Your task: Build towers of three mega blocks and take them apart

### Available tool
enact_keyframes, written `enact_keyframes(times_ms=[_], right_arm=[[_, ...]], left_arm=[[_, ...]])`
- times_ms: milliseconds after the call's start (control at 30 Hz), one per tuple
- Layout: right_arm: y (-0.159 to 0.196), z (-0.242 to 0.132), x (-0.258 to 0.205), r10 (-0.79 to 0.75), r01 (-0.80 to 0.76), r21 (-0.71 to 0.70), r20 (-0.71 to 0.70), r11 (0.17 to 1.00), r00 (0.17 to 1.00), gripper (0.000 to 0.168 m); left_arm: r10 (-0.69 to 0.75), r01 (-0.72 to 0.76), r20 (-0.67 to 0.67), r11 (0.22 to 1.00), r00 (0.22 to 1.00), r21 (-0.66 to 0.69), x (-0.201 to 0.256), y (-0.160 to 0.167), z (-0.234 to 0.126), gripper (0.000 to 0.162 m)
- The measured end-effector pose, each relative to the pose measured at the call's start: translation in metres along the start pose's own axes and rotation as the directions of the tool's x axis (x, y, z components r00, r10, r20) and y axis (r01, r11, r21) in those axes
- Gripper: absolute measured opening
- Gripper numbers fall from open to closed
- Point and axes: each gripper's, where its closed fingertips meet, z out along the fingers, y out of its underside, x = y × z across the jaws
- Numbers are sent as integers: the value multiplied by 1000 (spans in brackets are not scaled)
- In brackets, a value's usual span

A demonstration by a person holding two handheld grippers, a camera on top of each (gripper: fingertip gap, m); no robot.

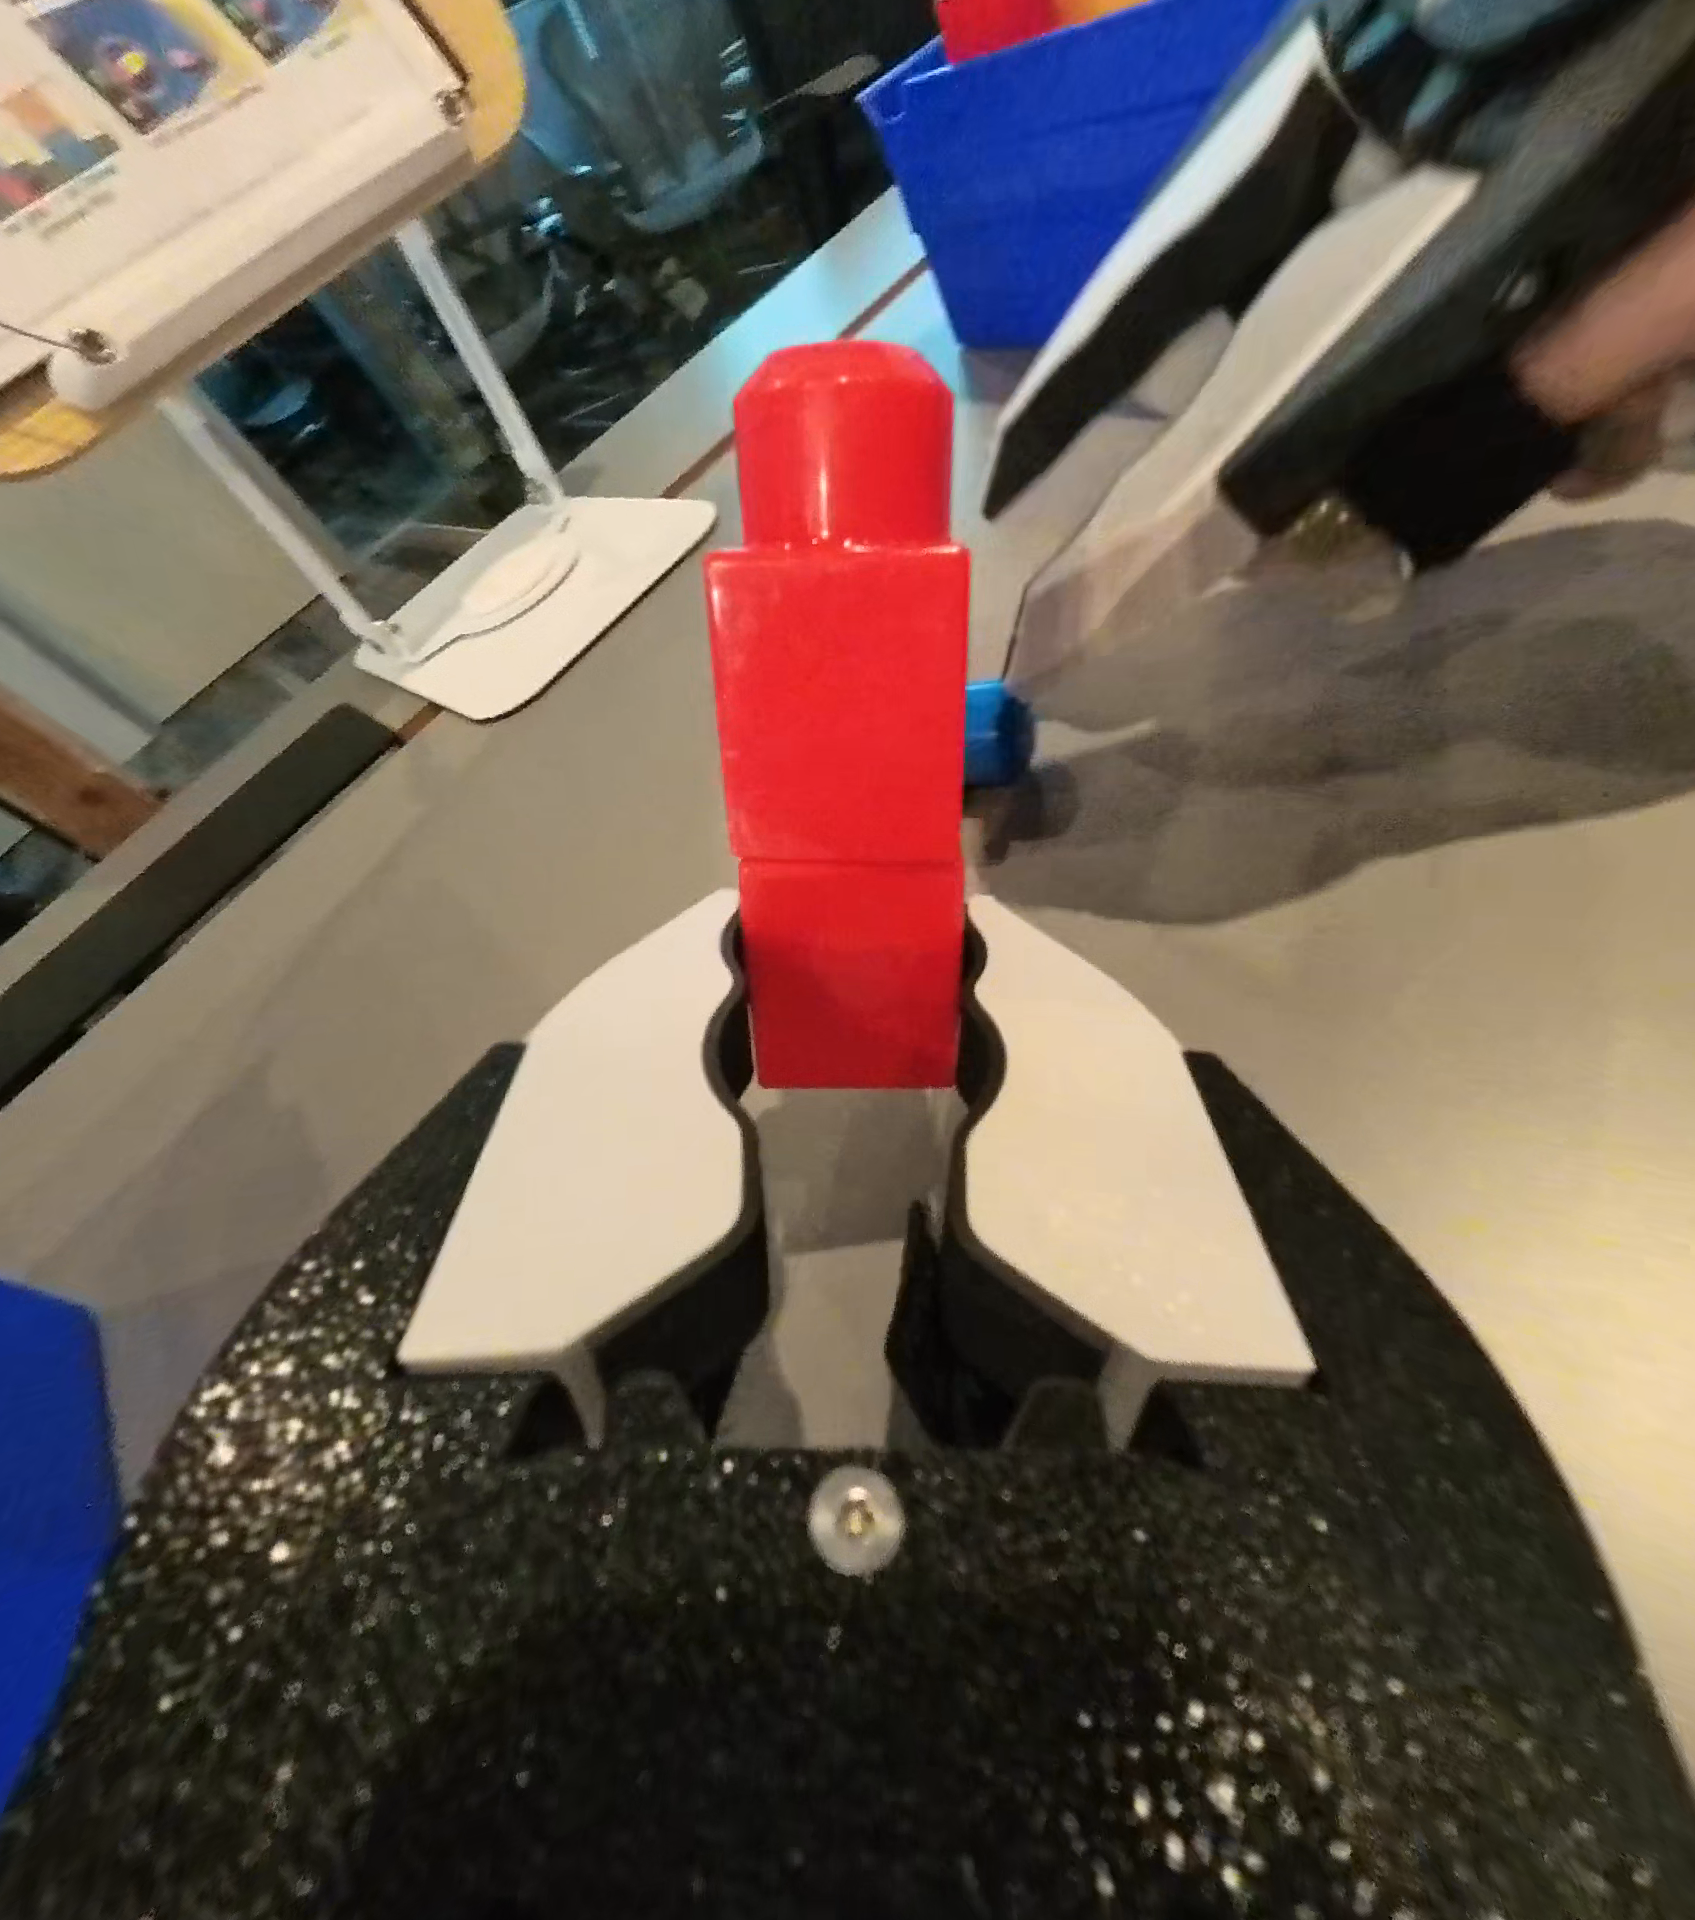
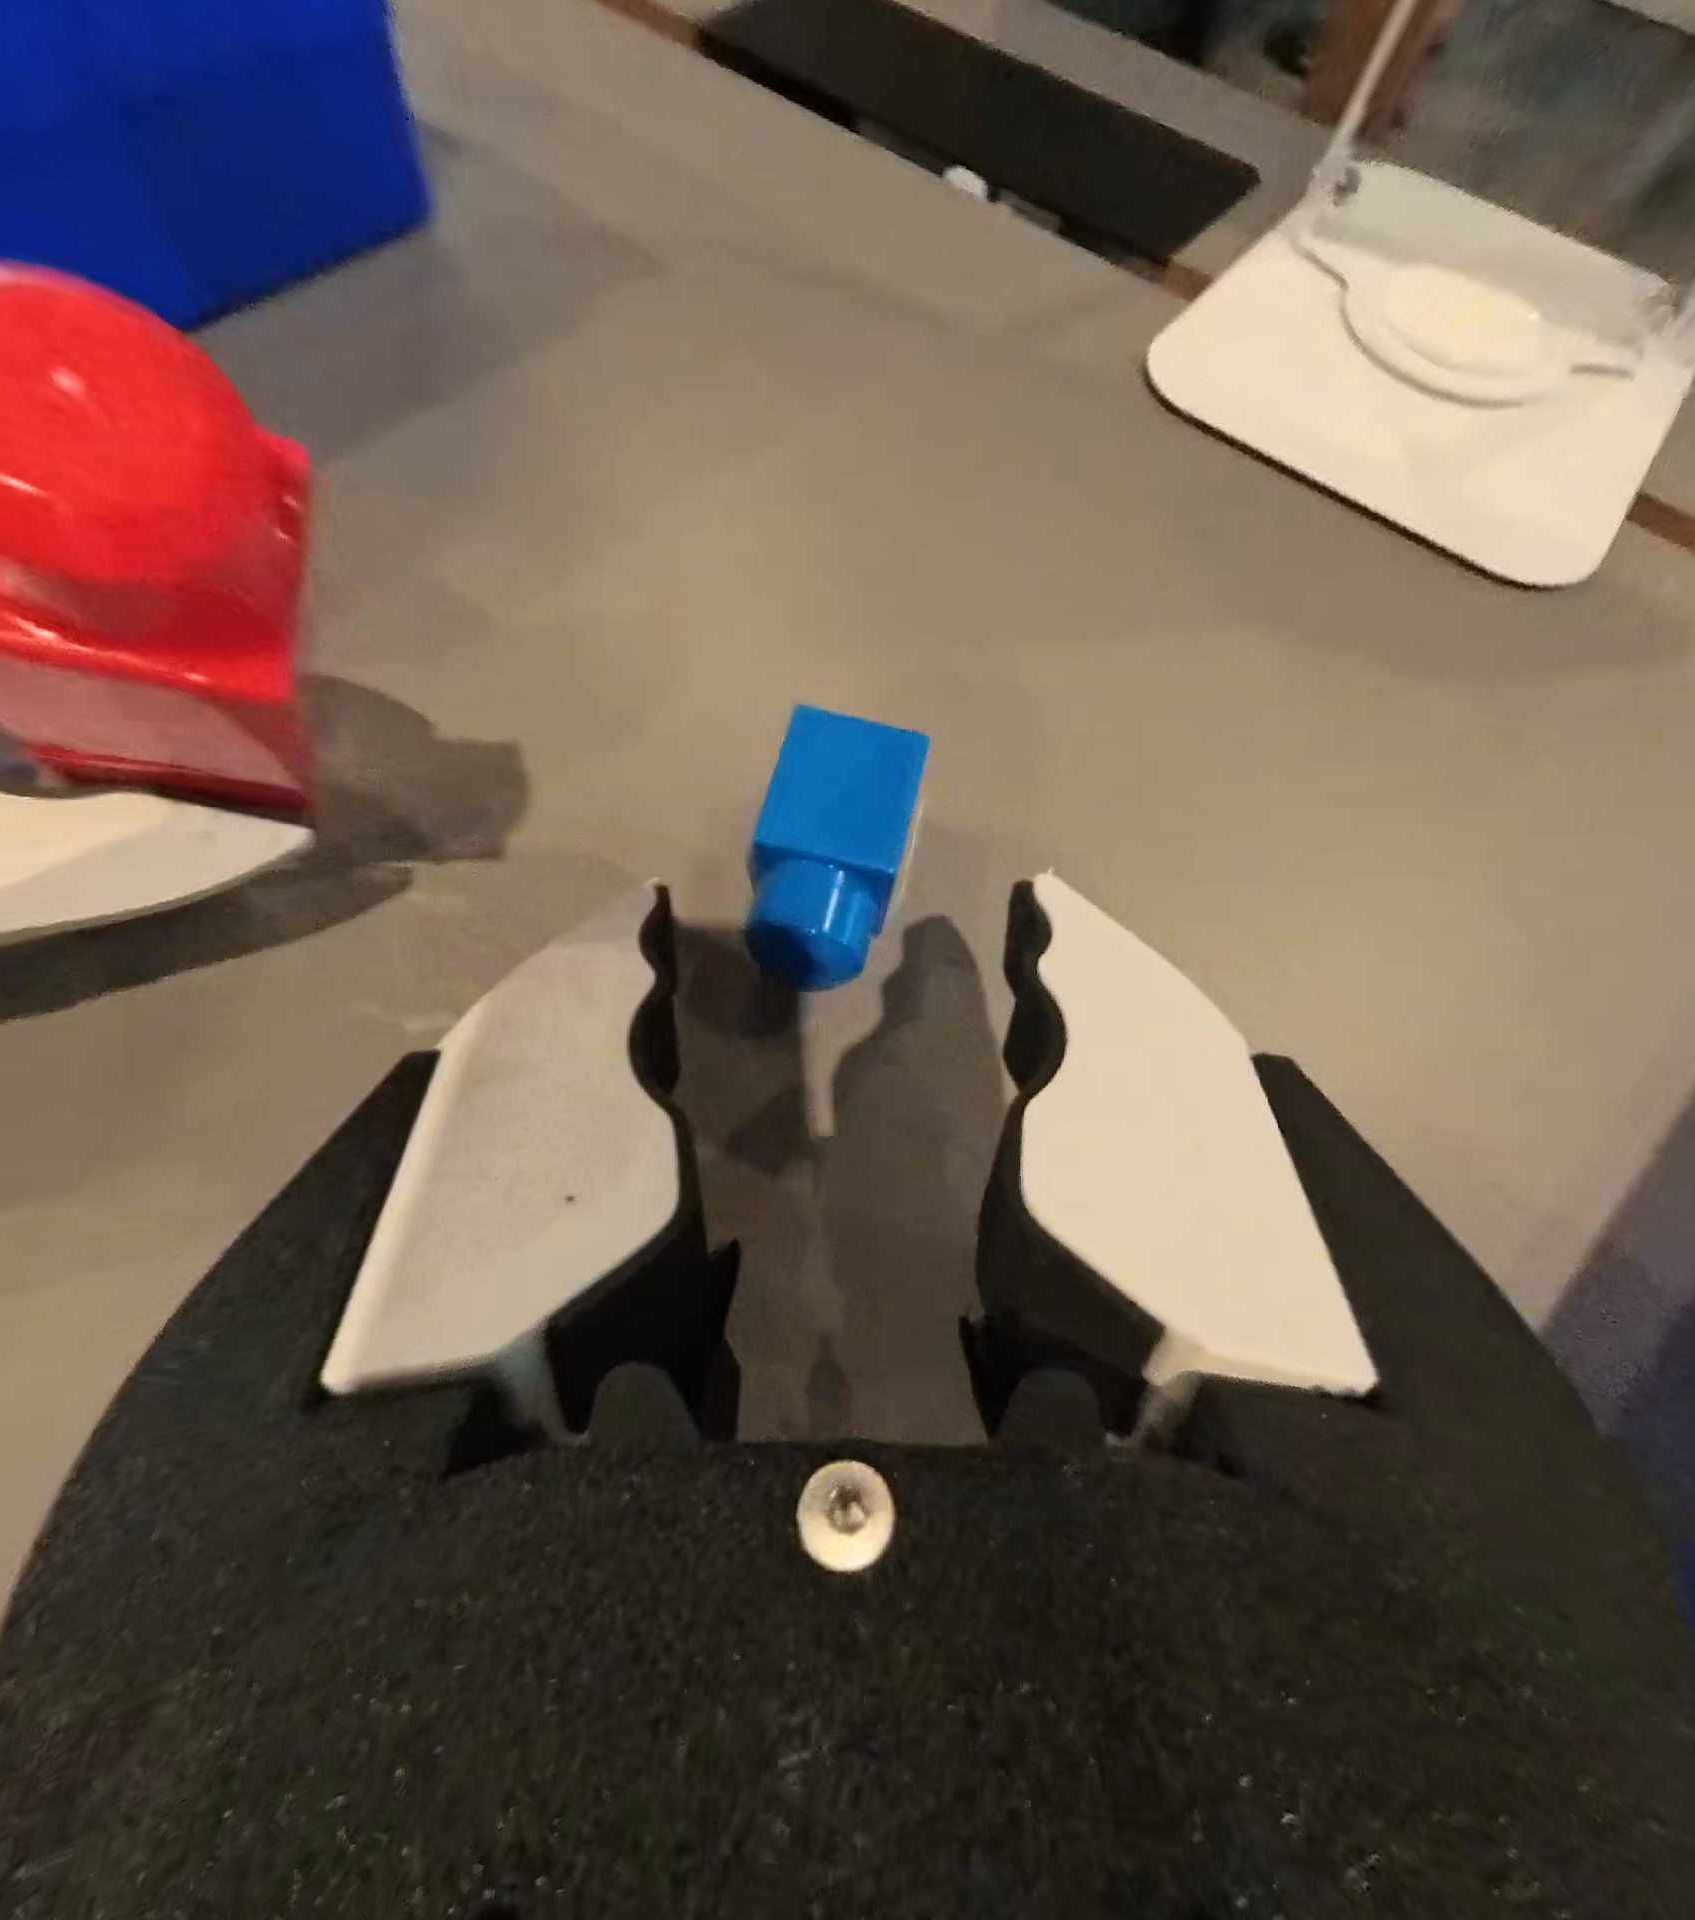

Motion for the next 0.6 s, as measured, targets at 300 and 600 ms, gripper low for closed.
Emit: enact_keyframes(times_ms=[300, 600], right_arm=[[16, 44, 3, 5, -21, -144, -108, 989, 994, 58], [-39, -24, 20, -490, 491, -40, 34, 870, 871, 36]], left_arm=[[-56, 54, 49, 998, 997, 33, -12, -2, -6, 35], [-35, 34, -54, 999, 998, -17, 2, 5, -1, 35]])
